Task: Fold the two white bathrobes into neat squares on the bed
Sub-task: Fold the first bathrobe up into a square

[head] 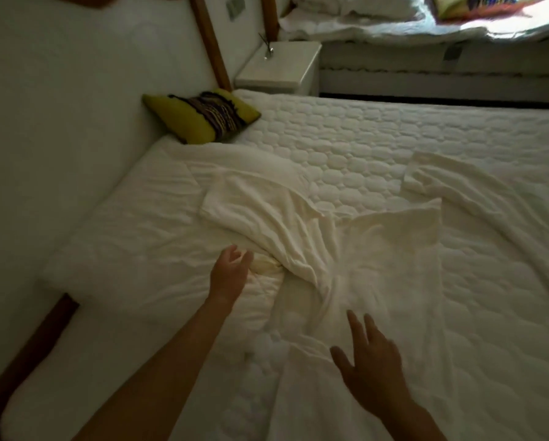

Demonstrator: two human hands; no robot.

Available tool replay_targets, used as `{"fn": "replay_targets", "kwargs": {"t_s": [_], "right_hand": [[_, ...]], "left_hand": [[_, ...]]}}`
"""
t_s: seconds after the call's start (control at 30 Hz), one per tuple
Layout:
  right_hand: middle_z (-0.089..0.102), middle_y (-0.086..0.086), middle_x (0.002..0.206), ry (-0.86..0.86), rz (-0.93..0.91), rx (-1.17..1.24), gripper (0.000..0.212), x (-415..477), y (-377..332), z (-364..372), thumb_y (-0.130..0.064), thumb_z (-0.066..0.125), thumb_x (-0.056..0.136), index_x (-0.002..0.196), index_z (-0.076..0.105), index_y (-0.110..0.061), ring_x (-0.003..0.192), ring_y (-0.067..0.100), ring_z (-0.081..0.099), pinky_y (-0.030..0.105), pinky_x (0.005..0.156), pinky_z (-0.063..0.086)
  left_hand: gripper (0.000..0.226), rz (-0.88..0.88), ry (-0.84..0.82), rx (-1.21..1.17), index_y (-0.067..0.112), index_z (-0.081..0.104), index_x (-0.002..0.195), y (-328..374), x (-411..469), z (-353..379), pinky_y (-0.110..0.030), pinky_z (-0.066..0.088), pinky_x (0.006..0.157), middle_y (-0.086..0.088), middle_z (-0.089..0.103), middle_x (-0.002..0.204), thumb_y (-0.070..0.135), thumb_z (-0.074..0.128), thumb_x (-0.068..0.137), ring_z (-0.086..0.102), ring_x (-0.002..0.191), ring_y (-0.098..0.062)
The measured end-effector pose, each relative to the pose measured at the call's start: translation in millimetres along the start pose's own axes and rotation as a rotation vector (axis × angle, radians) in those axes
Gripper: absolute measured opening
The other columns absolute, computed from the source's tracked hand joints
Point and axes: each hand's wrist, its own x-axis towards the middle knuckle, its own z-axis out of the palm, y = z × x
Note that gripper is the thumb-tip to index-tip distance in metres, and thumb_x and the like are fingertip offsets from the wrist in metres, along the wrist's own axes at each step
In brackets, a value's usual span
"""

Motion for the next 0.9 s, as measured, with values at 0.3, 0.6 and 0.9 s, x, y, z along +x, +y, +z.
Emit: {"fn": "replay_targets", "kwargs": {"t_s": [0.3, 0.6, 0.9], "right_hand": [[0.027, 0.0, 0.164, 0.132, -0.236, 0.304, 0.074, 189, -177, -32, -0.049, 0.051, 0.099, 0.16, 0.017, -0.025, 0.149, 0.017, 0.029, 0.031, 0.118, 0.028], [0.035, 0.011, 0.16, 0.205, -0.388, 0.147, 0.079, 286, -271, 30, -0.04, 0.066, 0.089, 0.155, 0.03, -0.015, 0.149, 0.029, 0.029, 0.046, 0.119, 0.028], [0.075, 0.008, 0.096, 0.753, 0.002, 1.428, 0.015, 263, -130, -65, -0.016, 0.07, 0.089, 0.103, 0.072, -0.015, 0.089, 0.026, 0.071, 0.045, 0.079, 0.059]], "left_hand": [[0.024, -0.419, 0.094, -0.702, 0.009, 0.068, 0.102, 22, 163, -18, -0.041, 0.06, 0.082, -0.012, 0.072, 0.105, 0.014, 0.082, 0.083, 0.07, 0.099, -0.027], [0.026, -0.229, 0.198, -0.583, 0.012, 0.072, 0.1, 24, 204, -24, -0.043, 0.061, 0.081, -0.01, 0.076, 0.101, 0.023, 0.082, 0.079, 0.074, 0.091, -0.03], [0.045, 0.717, -0.292, -0.193, 0.037, 0.053, 0.133, 95, 118, 91, -0.019, 0.044, 0.105, 0.021, 0.058, 0.137, 0.049, 0.062, 0.091, 0.052, 0.131, 0.003]]}}
